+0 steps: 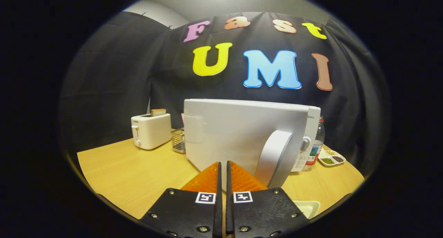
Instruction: Open the microwave, put the food inside, and close the microwave door.
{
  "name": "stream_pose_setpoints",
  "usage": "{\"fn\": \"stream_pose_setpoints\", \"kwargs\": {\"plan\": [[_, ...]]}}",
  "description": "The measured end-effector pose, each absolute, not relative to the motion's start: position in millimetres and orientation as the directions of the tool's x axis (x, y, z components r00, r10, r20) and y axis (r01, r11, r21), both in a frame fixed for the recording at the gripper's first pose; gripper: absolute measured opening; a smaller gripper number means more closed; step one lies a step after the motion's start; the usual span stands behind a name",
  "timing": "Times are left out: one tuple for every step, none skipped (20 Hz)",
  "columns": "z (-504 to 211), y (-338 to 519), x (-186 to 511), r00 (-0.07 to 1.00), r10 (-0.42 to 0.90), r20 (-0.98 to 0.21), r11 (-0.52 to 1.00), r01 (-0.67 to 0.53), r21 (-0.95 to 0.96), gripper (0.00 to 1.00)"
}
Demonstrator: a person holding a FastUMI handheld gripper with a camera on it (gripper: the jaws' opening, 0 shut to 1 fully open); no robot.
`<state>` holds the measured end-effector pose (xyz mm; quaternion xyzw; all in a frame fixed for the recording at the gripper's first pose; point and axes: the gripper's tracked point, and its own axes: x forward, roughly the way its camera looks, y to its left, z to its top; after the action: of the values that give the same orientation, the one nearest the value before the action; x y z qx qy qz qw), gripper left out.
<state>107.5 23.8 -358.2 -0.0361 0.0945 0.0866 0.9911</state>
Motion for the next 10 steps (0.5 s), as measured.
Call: {"fn": "stream_pose_setpoints", "kwargs": {"plan": [[-357.8, 14.8, 114.6, 0.971, 0.146, -0.191, 0.986, -0.159, -0.052, 0.05], [-356.2, 9.2, 121.6, 0.973, 0.141, -0.185, 0.987, -0.152, -0.044, 0.04], [-357.3, 3.1, 129.1, 0.974, 0.127, -0.188, 0.989, -0.138, -0.046, 0.04], [-357.1, -0.6, 131.8, 0.976, 0.111, -0.187, 0.991, -0.122, -0.049, 0.04], [-355.2, -4.6, 137.7, 0.978, 0.097, -0.187, 0.993, -0.108, -0.049, 0.04], [-354.2, -9.9, 147.6, 0.979, 0.086, -0.186, 0.994, -0.096, -0.049, 0.04], [-351.2, -13.4, 155.6, 0.981, 0.074, -0.182, 0.995, -0.084, -0.05, 0.04], [-349.1, -18.0, 164.4, 0.982, 0.06, -0.18, 0.996, -0.071, -0.055, 0.04], [-346.4, -22.0, 172.8, 0.983, 0.044, -0.177, 0.997, -0.055, -0.057, 0.04], [-344.4, -25.0, 180.2, 0.984, 0.031, -0.174, 0.998, -0.041, -0.055, 0.04]]}}
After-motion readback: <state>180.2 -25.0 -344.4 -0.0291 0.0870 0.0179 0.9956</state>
